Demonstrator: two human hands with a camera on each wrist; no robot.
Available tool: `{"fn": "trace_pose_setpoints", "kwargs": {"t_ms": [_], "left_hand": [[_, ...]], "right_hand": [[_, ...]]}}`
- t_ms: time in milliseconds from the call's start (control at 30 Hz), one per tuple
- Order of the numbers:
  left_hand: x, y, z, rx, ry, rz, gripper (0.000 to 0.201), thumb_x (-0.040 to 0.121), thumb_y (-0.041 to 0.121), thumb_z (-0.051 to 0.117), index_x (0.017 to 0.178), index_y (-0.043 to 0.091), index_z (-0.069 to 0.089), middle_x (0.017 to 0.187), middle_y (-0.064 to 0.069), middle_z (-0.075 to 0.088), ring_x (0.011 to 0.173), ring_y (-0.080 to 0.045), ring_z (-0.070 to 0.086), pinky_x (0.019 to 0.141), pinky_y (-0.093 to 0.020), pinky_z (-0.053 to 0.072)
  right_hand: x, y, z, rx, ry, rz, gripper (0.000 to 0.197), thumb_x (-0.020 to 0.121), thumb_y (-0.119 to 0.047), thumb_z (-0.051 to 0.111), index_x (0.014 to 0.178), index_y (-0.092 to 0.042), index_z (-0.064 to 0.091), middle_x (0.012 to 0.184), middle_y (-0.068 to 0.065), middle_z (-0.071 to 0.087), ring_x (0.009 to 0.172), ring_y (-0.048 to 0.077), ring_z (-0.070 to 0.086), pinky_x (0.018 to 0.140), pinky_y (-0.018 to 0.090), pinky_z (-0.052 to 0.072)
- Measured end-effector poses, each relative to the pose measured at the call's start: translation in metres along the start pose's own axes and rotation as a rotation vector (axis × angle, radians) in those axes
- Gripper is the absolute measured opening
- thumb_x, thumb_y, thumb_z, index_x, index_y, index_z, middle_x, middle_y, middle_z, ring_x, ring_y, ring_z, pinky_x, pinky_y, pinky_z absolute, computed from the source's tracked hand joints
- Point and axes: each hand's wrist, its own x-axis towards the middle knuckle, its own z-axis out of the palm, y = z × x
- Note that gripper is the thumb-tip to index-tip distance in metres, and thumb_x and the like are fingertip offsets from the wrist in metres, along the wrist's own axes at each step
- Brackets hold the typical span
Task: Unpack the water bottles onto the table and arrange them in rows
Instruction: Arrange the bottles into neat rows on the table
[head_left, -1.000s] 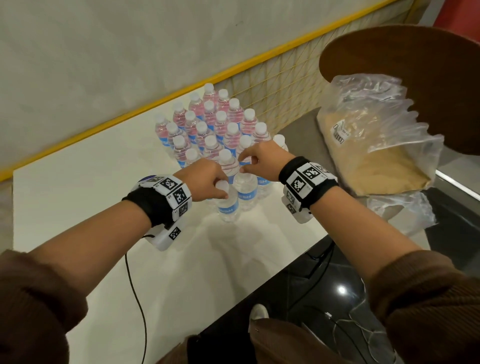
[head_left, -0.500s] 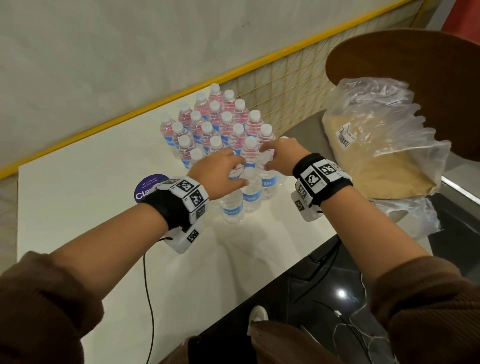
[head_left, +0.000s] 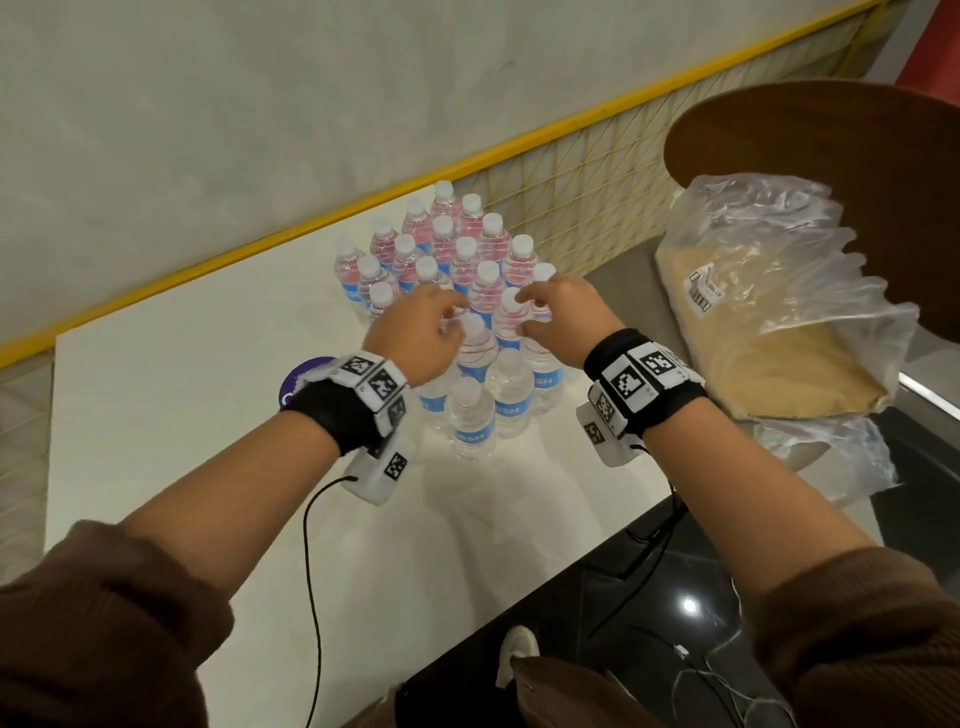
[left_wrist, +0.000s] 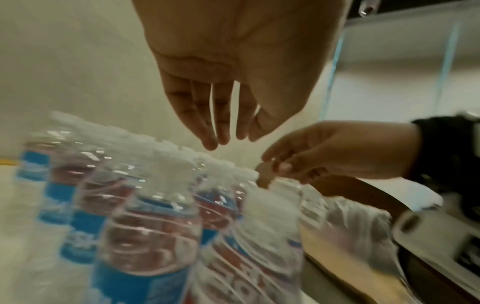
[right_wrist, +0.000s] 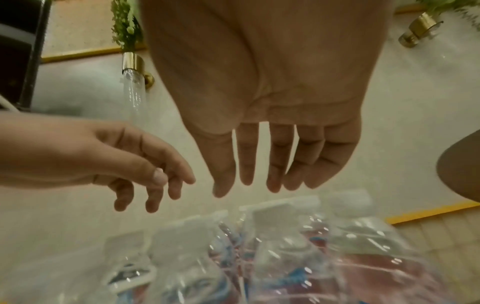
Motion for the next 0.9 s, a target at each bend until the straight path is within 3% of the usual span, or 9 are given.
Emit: {"fn": "trace_pose_setpoints", "kwargs": {"t_ms": [67, 133, 333, 500, 733, 900], "left_hand": [[0.002, -0.021, -0.012, 0.013, -0.012, -0.088, 0.038, 0.086, 0.013, 0.055, 0.123, 0.020, 0.059, 0.117, -0.006, 0.058, 0.092, -0.023, 0.060, 0.086, -0.034, 0.049], [0.003, -0.034, -0.020, 0.102, -0.136, -0.119, 0.044, 0.082, 0.011, 0.060, 0.125, 0.020, 0.058, 0.117, -0.008, 0.058, 0.096, -0.024, 0.059, 0.086, -0.032, 0.046], [0.000, -0.038, -0.018, 0.124, -0.343, -0.102, 0.049, 0.079, 0.022, 0.072, 0.127, 0.021, 0.060, 0.120, -0.005, 0.064, 0.107, -0.020, 0.060, 0.088, -0.026, 0.045], [0.002, -0.037, -0.012, 0.061, -0.317, -0.103, 0.046, 0.080, 0.024, 0.073, 0.123, 0.014, 0.063, 0.114, -0.009, 0.066, 0.101, -0.022, 0.061, 0.087, -0.028, 0.046], [0.004, -0.036, -0.012, 0.052, -0.313, -0.086, 0.039, 0.080, 0.025, 0.073, 0.117, 0.015, 0.066, 0.108, -0.008, 0.067, 0.097, -0.022, 0.061, 0.088, -0.033, 0.050], [0.002, -0.039, -0.012, 0.060, -0.334, -0.075, 0.043, 0.079, 0.030, 0.073, 0.118, 0.017, 0.064, 0.107, -0.008, 0.067, 0.097, -0.023, 0.061, 0.090, -0.038, 0.051]], "right_hand": [[0.005, -0.013, 0.000, 0.027, -0.044, -0.036, 0.039, 0.087, -0.028, 0.063, 0.124, -0.019, 0.058, 0.118, 0.008, 0.060, 0.107, 0.025, 0.058, 0.092, 0.035, 0.047], [0.012, -0.028, 0.002, 0.003, -0.099, -0.074, 0.039, 0.088, -0.027, 0.061, 0.126, -0.017, 0.057, 0.118, 0.008, 0.062, 0.108, 0.025, 0.058, 0.093, 0.036, 0.048], [0.031, -0.053, 0.022, -0.127, -0.209, -0.086, 0.041, 0.089, -0.025, 0.060, 0.129, -0.019, 0.055, 0.127, 0.012, 0.057, 0.115, 0.028, 0.055, 0.096, 0.035, 0.047], [0.037, -0.052, 0.027, -0.125, -0.197, -0.077, 0.037, 0.089, -0.016, 0.059, 0.126, -0.015, 0.059, 0.128, 0.012, 0.058, 0.116, 0.027, 0.055, 0.096, 0.033, 0.045], [0.039, -0.052, 0.028, -0.104, -0.189, -0.068, 0.038, 0.088, -0.021, 0.061, 0.126, -0.016, 0.059, 0.126, 0.013, 0.059, 0.116, 0.027, 0.055, 0.095, 0.033, 0.046], [0.046, -0.051, 0.011, -0.033, -0.103, -0.040, 0.045, 0.087, -0.031, 0.063, 0.128, -0.013, 0.057, 0.126, 0.012, 0.058, 0.117, 0.026, 0.054, 0.096, 0.033, 0.043]]}}
